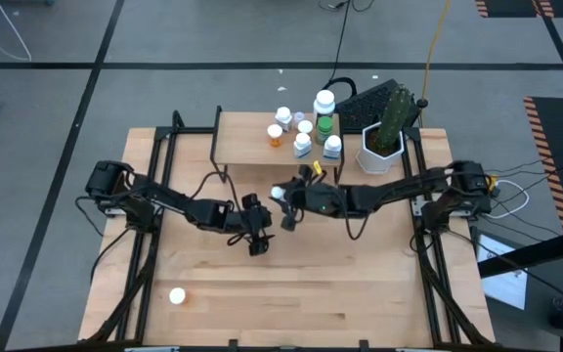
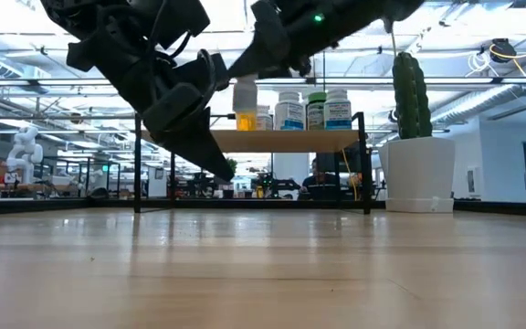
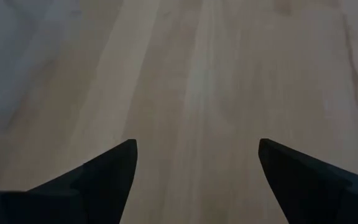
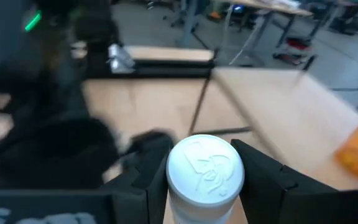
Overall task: Pick and place medicine bottles onto shelf by color
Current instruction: Put the white black pill bottle on the shelf
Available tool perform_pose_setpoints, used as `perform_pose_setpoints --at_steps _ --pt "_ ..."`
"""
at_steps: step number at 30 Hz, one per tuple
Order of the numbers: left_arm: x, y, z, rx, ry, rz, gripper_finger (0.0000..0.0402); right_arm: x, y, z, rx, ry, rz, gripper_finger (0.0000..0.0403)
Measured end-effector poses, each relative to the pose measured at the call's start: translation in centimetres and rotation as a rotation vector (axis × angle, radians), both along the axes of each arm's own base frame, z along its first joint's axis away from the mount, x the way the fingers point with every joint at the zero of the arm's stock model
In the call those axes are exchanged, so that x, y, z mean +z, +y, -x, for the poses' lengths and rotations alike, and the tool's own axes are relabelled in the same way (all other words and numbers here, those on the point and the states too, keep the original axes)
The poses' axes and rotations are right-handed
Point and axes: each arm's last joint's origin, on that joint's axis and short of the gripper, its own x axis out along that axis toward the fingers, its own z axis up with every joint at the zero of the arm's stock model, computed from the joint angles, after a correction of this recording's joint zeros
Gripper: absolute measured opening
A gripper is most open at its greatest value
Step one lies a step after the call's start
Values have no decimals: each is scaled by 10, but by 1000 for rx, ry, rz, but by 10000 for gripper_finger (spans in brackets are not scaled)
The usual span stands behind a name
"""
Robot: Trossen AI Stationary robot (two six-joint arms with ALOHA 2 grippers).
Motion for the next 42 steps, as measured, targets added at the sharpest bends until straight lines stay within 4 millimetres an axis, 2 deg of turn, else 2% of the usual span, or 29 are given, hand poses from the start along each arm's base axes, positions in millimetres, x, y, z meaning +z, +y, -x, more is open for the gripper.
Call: perform_pose_setpoints --at_steps 4,9,18,24,28,30,35,42 --pt "0 3 0 9 4 0 337 13 -18 -4 -120 -45 5 145" --pt "-1 3 0 8 8 -1 337 17 -49 -3 -255 -80 1 149" --pt "0 8 -1 12 -4 -13 337 17 -89 2 -292 -109 -77 151" --pt "1 16 -3 32 -18 -19 337 18 -92 1 -274 -132 -90 151" --pt "2 22 -4 39 -20 -28 337 22 -82 -7 -208 -182 -109 152" --pt "3 24 -5 44 -37 -24 337 22 -79 -12 -216 -150 -94 152" --pt "5 28 -8 46 -67 -15 337 38 -98 -34 -280 -69 -80 152" --pt "2 26 -5 7 -20 2 337 25 -106 -42 -305 -14 -104 152"
